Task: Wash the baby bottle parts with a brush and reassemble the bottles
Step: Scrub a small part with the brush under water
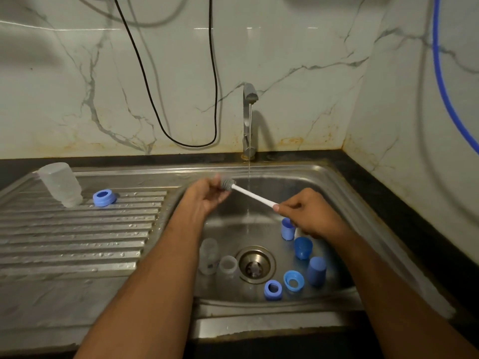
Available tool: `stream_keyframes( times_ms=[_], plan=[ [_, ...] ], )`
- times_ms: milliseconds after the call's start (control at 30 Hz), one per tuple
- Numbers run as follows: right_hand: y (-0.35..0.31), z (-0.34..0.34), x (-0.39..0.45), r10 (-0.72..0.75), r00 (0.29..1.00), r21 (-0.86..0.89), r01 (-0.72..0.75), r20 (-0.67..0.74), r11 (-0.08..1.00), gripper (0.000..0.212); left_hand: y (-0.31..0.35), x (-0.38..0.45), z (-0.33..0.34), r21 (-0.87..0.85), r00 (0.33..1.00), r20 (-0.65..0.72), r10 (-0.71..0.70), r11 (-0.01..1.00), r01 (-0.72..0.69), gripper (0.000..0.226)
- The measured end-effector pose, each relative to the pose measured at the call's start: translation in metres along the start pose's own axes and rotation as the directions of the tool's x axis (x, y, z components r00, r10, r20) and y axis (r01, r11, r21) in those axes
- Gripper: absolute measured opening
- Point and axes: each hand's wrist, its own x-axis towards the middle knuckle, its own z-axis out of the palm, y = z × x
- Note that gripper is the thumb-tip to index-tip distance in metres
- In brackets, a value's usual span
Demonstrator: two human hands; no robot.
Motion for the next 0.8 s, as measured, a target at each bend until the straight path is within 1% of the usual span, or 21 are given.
stream_keyframes(
  times_ms=[33,67,100,200,233,267,300,333,367,400,433,467,500,533,567,600,633,667,700,733,800],
  plan=[
    [0.002,0.002,0.002,-0.076,0.996,-0.212,0.064,-0.051,0.975,0.028,-0.004,0.001,-0.002,0.105,0.997,-0.075,-0.026,0.994,0.034,0.014],
    [0.002,0.002,0.003,-0.133,0.990,-0.358,0.105,-0.055,0.928,0.027,-0.007,0.001,-0.003,0.146,0.991,-0.128,-0.045,0.987,0.064,0.011],
    [0.000,0.002,0.003,-0.176,0.984,-0.433,0.140,-0.043,0.890,0.026,-0.007,0.001,-0.005,0.150,0.987,-0.154,-0.053,0.986,0.077,0.009],
    [-0.006,0.002,0.004,-0.294,0.954,-0.546,0.215,-0.060,0.810,0.025,0.001,0.004,-0.006,0.143,0.989,-0.149,-0.023,0.989,0.045,0.018],
    [-0.006,0.003,0.004,-0.309,0.949,-0.561,0.222,-0.064,0.797,0.024,0.004,0.006,-0.006,0.142,0.989,-0.144,-0.012,0.989,0.033,0.019],
    [-0.007,0.004,0.003,-0.305,0.951,-0.541,0.227,-0.056,0.810,0.025,0.005,0.007,-0.007,0.131,0.990,-0.140,-0.006,0.991,0.025,0.018],
    [-0.008,0.006,0.001,-0.281,0.958,-0.473,0.226,-0.048,0.851,0.026,0.006,0.007,-0.007,0.116,0.991,-0.132,-0.004,0.993,0.019,0.016],
    [-0.010,0.008,0.000,-0.224,0.974,-0.346,0.198,-0.037,0.917,0.027,0.006,0.009,-0.007,0.085,0.994,-0.112,0.003,0.996,0.007,0.014],
    [-0.012,0.008,-0.002,-0.139,0.990,-0.156,0.134,-0.020,0.979,0.029,0.006,0.009,-0.007,0.038,0.997,-0.078,0.018,0.999,-0.015,0.013],
    [-0.015,0.007,-0.003,-0.027,0.999,0.056,0.025,0.028,0.998,0.030,0.006,0.006,-0.006,-0.027,0.999,-0.033,0.037,0.999,-0.038,0.013],
    [-0.017,0.004,-0.005,0.085,0.990,0.240,-0.109,0.111,0.965,0.031,0.008,0.002,-0.004,-0.090,0.998,0.015,0.056,0.994,-0.054,0.014],
    [-0.020,-0.001,-0.008,0.160,0.964,0.357,-0.229,0.212,0.905,0.030,0.009,-0.002,-0.002,-0.167,0.995,0.067,0.076,0.984,-0.064,0.014],
    [-0.021,-0.007,-0.010,0.189,0.937,0.419,-0.303,0.293,0.856,0.030,0.011,-0.005,0.000,-0.235,0.990,0.108,0.092,0.970,-0.064,0.016],
    [-0.020,-0.010,-0.011,0.189,0.927,0.440,-0.324,0.324,0.837,0.031,0.011,-0.007,0.003,-0.278,0.986,0.141,0.094,0.959,-0.052,0.019],
    [-0.017,-0.011,-0.011,0.177,0.937,0.439,-0.301,0.302,0.846,0.031,0.010,-0.008,0.004,-0.255,0.988,0.138,0.076,0.966,-0.038,0.019],
    [-0.014,-0.008,-0.010,0.145,0.965,0.383,-0.221,0.218,0.897,0.030,0.008,-0.008,0.005,-0.187,0.992,0.121,0.044,0.982,-0.020,0.015],
    [-0.011,-0.005,-0.009,0.084,0.991,0.248,-0.108,0.106,0.963,0.031,0.005,-0.008,0.005,-0.073,0.998,0.063,0.010,0.997,-0.005,0.012],
    [-0.007,-0.003,-0.007,-0.007,1.000,0.040,0.007,0.010,0.999,0.031,0.001,-0.007,0.004,0.034,1.000,-0.010,-0.015,0.999,0.015,0.012],
    [-0.005,-0.001,-0.004,-0.103,0.994,-0.183,0.093,-0.045,0.979,0.032,-0.002,-0.006,0.000,0.102,0.996,-0.080,-0.029,0.994,0.037,0.014],
    [-0.004,0.000,-0.003,-0.172,0.983,-0.347,0.140,-0.063,0.927,0.031,-0.003,-0.002,-0.004,0.121,0.991,-0.132,-0.038,0.991,0.054,0.019],
    [-0.006,0.000,-0.002,-0.263,0.962,-0.498,0.193,-0.073,0.845,0.028,0.000,0.001,-0.008,0.140,0.987,-0.154,-0.036,0.989,0.058,0.020]
  ],
)
